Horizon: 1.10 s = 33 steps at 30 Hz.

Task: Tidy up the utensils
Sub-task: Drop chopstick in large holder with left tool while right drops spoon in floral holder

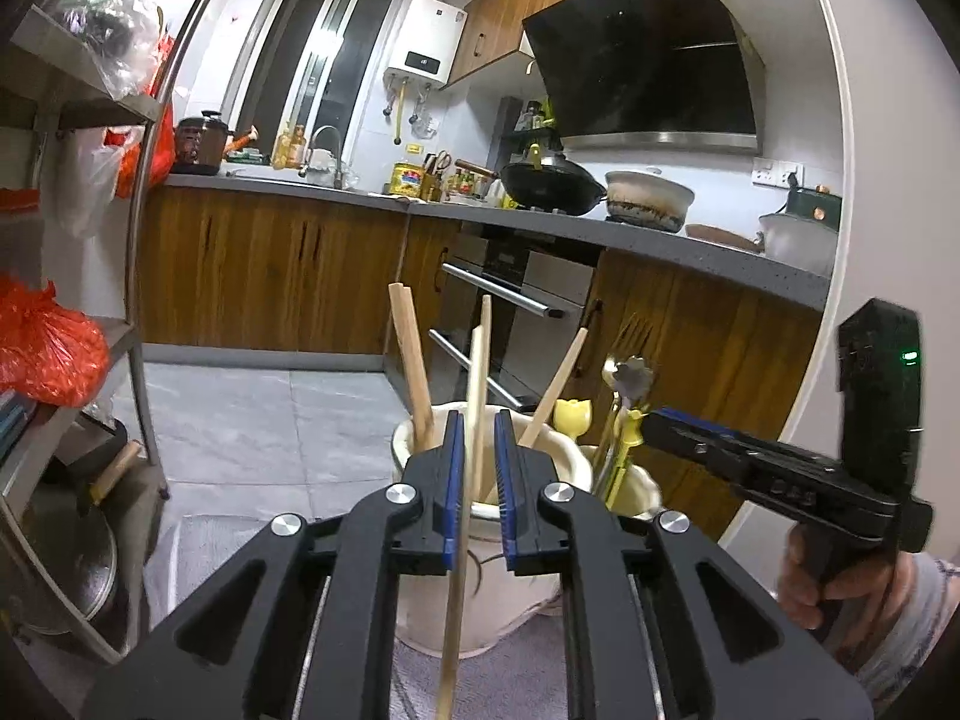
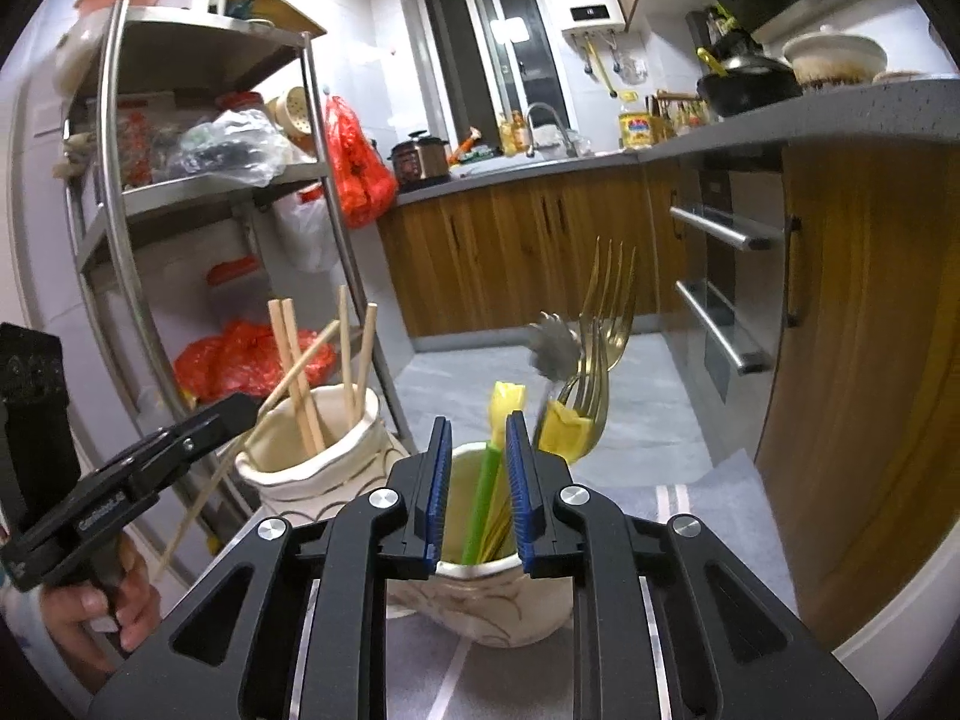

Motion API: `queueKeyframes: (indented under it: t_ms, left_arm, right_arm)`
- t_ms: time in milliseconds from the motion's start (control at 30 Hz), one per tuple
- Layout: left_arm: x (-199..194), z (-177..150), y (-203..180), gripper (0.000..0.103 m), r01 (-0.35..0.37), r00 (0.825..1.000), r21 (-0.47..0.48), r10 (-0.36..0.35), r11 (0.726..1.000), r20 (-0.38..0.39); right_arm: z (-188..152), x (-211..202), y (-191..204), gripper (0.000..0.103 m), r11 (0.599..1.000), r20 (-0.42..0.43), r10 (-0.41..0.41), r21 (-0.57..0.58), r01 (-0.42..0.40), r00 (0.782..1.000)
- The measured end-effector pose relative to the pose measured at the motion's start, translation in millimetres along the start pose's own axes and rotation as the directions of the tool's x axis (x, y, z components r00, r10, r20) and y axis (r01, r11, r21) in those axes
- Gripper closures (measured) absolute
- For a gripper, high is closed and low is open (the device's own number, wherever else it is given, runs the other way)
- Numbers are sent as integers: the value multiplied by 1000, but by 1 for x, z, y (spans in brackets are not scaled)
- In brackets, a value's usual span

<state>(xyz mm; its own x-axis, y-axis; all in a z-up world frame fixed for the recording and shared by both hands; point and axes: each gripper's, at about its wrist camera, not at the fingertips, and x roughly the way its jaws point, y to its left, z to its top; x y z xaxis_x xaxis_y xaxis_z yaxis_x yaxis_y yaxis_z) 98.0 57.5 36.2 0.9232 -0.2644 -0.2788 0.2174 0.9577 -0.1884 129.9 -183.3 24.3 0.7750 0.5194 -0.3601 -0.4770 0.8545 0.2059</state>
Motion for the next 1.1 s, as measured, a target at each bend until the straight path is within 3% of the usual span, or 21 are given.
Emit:
queueKeyframes:
  t_ms: [67,333,400,467,567,667,900,1100]
  left_arm:
    - [9,2,1,99,0,1000,2,0,1000,-25]
    - [18,8,-7,99,15,998,14,-14,1000,-68]
    - [24,6,-7,99,19,993,10,-18,1000,-115]
    - [24,5,-6,99,8,995,17,-6,1000,-103]
    - [14,9,-5,99,12,999,0,-12,1000,-42]
    - [0,28,-1,99,67,997,-39,-65,997,52]
    - [1,91,5,99,154,966,-113,-126,982,224]
    - [39,97,-3,99,138,970,-115,-111,984,218]
  right_arm:
    - [-1,0,0,84,1000,-6,1,7,-1,1000]
    - [0,-8,0,84,1000,10,3,7,-3,1000]
    - [1,-9,0,84,1000,13,7,6,-7,1000]
    - [2,-11,1,84,1000,19,10,3,-10,1000]
    - [1,-19,1,84,1000,37,17,6,-17,999]
    - [0,-27,0,84,999,53,28,21,-29,998]
    - [-10,-42,1,84,999,66,36,29,-38,997]
    - [-21,-48,0,84,999,43,45,29,-46,998]
